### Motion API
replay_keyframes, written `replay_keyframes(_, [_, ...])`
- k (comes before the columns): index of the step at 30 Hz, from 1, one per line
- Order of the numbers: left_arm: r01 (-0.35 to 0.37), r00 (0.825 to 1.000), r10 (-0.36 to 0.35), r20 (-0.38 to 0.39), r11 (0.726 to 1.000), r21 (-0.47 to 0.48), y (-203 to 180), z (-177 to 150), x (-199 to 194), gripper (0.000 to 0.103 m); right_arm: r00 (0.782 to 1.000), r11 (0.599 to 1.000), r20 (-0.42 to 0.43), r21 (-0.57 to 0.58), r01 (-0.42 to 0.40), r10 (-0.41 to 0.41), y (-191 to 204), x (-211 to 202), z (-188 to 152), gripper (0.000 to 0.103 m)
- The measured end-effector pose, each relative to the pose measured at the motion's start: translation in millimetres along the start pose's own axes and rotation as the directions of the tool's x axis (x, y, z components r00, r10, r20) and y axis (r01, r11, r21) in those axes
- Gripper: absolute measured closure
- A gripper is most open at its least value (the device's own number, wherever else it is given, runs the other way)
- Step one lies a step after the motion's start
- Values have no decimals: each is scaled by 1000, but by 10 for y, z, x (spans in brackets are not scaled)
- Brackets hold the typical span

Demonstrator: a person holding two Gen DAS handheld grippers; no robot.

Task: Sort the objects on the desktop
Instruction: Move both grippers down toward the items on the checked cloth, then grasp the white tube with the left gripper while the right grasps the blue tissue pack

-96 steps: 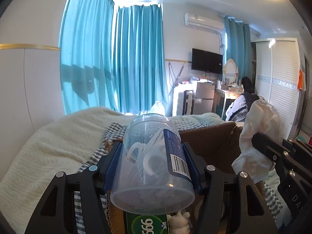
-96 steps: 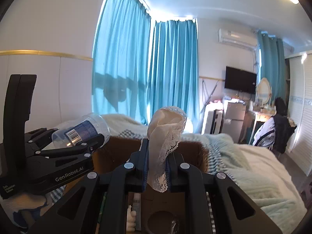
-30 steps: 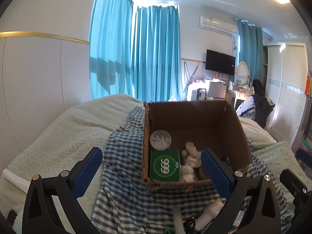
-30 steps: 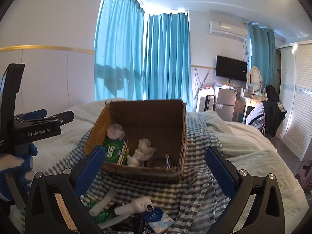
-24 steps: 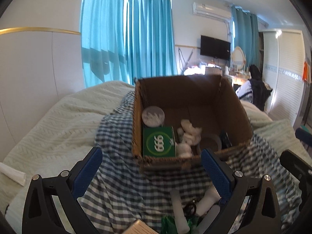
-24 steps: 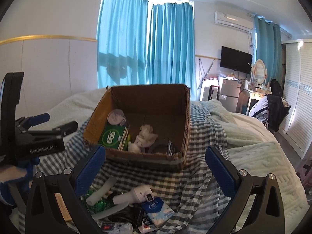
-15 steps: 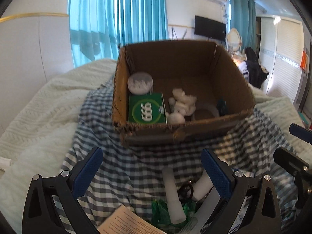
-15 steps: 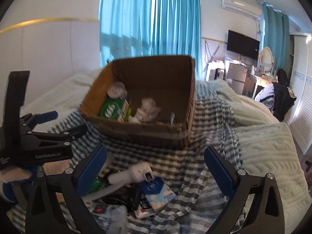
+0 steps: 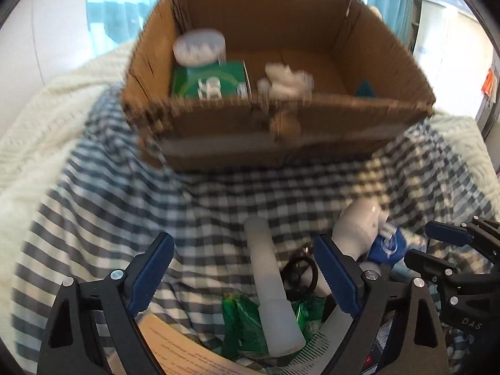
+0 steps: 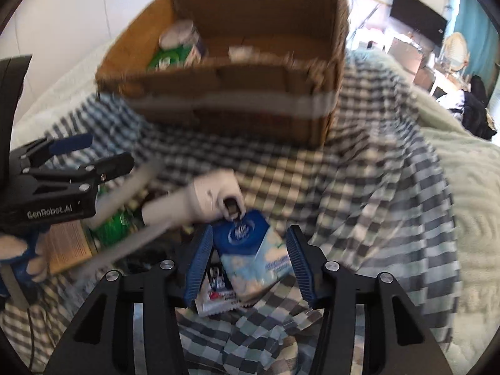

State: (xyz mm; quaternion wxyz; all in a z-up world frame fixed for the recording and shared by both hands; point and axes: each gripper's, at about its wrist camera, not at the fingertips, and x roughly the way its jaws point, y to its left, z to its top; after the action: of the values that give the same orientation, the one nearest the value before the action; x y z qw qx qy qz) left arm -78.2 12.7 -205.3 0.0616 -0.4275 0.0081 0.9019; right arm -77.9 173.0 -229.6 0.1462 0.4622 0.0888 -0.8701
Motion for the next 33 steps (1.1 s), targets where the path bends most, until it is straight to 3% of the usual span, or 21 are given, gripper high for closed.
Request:
replay_keyframes(6, [6,996,-4,-92,1000,19,-55,-71,239,11,993,999,-108,-30,42,-45,-14,261,-53,53])
replay_keyframes(10, [-11,992,16,-122,999,44,-106,-99,350,11,990,997,-128,-53,48,-54,-22,365,-49,49])
replay_keyframes(15, [11,989,-8,-146,1000,21,-100,-125,428,16,990,998,-134,-54,28,-35,-50,371,-71,43])
replay_keyframes(18, [6,990,-3,-138,1000,24,-99,-134,408,30,982,993,-172,-100,57,-74,18,440,-106,37])
replay_keyframes(20, [-7,991,12,-136,999,39,-96,-140,398,51,982,993,-171,-99,62,-79,13,434,-110,36])
replay_keyframes(24, [4,992,2,-127,999,47,-101,-142,373,72,981,994,-175,-86,70,-84,-22,447,-115,36])
replay_keyframes(25, [6,993,-1,-120,999,43,-95,-140,352,77,981,994,-174,-87,70,-84,-44,431,-119,36])
replay_keyframes(26, [11,993,-7,-115,999,41,-90,-136,336,82,981,994,-174,-80,70,-83,-85,420,-121,45])
replay_keyframes(33, [37,998,-35,-55,999,32,8,-43,117,86,989,998,-137,-15,60,-61,-274,279,-140,50])
